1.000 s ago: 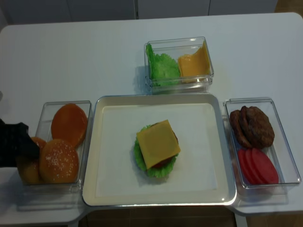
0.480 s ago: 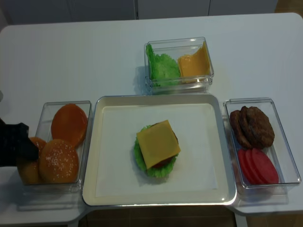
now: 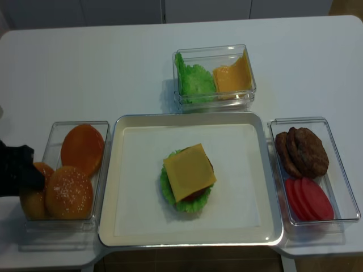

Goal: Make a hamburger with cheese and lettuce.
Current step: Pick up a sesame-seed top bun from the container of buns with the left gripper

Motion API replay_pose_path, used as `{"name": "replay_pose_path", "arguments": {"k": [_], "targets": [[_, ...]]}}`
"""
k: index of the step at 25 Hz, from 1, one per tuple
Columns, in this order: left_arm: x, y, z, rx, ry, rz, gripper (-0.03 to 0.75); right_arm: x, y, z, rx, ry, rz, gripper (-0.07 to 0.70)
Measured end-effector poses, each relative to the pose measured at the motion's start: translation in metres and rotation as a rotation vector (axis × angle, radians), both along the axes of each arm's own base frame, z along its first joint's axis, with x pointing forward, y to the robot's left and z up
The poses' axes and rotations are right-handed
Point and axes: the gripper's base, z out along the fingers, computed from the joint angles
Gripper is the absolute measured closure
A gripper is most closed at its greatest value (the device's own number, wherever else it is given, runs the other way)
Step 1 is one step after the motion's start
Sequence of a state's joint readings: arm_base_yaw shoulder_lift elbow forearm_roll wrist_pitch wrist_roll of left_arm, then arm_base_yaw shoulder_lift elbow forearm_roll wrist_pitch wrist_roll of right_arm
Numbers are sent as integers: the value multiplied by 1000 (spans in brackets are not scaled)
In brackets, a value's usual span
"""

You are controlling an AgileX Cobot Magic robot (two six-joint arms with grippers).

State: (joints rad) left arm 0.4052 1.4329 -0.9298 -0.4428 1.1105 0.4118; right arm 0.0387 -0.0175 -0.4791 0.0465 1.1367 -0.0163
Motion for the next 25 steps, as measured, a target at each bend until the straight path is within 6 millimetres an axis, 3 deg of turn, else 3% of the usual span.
{"name": "replay_pose_path", "arguments": {"k": [16, 25], "targets": [[1, -2, 1, -22, -15, -13, 444, 0, 0, 0, 1, 0, -1, 131], [6, 0, 21, 6, -82, -17, 444, 0, 0, 0, 1, 0, -1, 131]]}}
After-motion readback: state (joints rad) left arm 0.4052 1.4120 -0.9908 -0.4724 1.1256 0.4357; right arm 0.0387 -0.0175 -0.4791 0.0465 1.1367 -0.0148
